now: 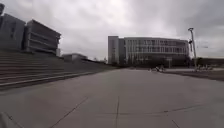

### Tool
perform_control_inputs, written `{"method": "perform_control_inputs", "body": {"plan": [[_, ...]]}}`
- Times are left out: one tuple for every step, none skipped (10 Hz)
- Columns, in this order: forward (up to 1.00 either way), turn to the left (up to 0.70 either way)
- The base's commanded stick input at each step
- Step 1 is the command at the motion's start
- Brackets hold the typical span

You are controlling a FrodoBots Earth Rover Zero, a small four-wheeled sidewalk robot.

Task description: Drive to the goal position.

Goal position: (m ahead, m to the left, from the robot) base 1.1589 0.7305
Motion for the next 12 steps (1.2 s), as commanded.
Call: {"method": "perform_control_inputs", "body": {"plan": [[1.00,0.04],[1.00,0.04],[1.00,0.04],[1.00,0.04],[1.00,0.04],[1.00,0.04],[1.00,0.04],[1.00,0.04],[1.00,0.04],[1.00,0.04],[1.00,0.04],[1.00,0.04]]}}
